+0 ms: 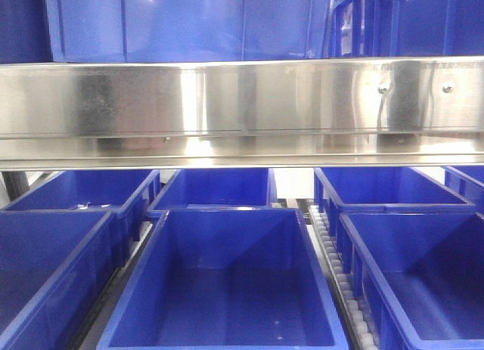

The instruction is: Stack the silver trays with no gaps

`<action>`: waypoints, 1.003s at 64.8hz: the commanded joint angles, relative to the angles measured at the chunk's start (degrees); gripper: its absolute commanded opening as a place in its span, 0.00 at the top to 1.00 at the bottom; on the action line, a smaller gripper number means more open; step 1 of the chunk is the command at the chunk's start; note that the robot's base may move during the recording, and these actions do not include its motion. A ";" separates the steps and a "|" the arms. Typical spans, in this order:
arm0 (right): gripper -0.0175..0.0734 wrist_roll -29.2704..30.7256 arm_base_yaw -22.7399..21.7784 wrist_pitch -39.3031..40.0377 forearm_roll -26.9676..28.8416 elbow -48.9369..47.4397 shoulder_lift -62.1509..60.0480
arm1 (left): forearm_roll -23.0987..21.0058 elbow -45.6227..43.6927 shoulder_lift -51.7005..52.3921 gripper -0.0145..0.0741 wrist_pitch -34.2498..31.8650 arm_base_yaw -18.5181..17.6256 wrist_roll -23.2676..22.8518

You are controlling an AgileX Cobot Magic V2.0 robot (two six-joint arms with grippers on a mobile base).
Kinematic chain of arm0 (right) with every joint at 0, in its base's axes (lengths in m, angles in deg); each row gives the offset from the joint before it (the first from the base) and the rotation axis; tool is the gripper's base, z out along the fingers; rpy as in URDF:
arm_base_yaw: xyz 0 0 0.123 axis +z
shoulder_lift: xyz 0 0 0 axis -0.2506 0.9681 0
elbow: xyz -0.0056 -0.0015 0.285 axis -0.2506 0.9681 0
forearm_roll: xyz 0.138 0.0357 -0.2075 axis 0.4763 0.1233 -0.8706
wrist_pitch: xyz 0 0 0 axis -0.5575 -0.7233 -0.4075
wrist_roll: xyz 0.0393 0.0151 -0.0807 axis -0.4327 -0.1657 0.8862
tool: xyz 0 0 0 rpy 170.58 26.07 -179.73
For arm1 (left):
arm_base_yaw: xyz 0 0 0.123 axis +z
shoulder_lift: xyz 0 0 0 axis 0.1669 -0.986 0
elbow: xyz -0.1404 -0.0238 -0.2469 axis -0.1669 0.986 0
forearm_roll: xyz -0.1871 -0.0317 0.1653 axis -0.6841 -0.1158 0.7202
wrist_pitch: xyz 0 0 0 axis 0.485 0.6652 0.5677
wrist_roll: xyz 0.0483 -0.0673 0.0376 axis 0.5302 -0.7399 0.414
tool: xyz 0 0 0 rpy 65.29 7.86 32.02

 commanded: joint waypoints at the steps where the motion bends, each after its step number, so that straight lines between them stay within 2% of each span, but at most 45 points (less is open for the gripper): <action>1: 0.88 1.15 0.06 1.78 -0.12 -0.75 -0.75 | 1.24 -0.52 0.60 0.85 -1.70 -0.03 0.78; 13: 0.88 1.15 0.06 2.26 -0.08 -0.75 -0.75 | 1.24 -0.52 0.60 0.85 -1.70 -0.03 0.78; 30: 0.88 1.15 0.06 7.22 0.02 -0.75 -0.75 | 1.22 -0.52 0.60 0.85 -1.87 -0.03 0.78; 39: 0.88 1.15 0.06 8.54 1.12 -0.75 -0.75 | 1.34 -0.52 0.60 0.85 -4.91 -0.03 0.78; 45: 0.88 1.15 0.06 8.53 3.96 -0.75 -0.75 | 1.34 -0.52 0.60 0.85 -4.66 -0.03 0.78; 65: 0.88 1.15 1.13 1.59 5.87 -0.75 4.15 | 3.28 -0.52 -2.44 0.85 9.76 0.96 0.78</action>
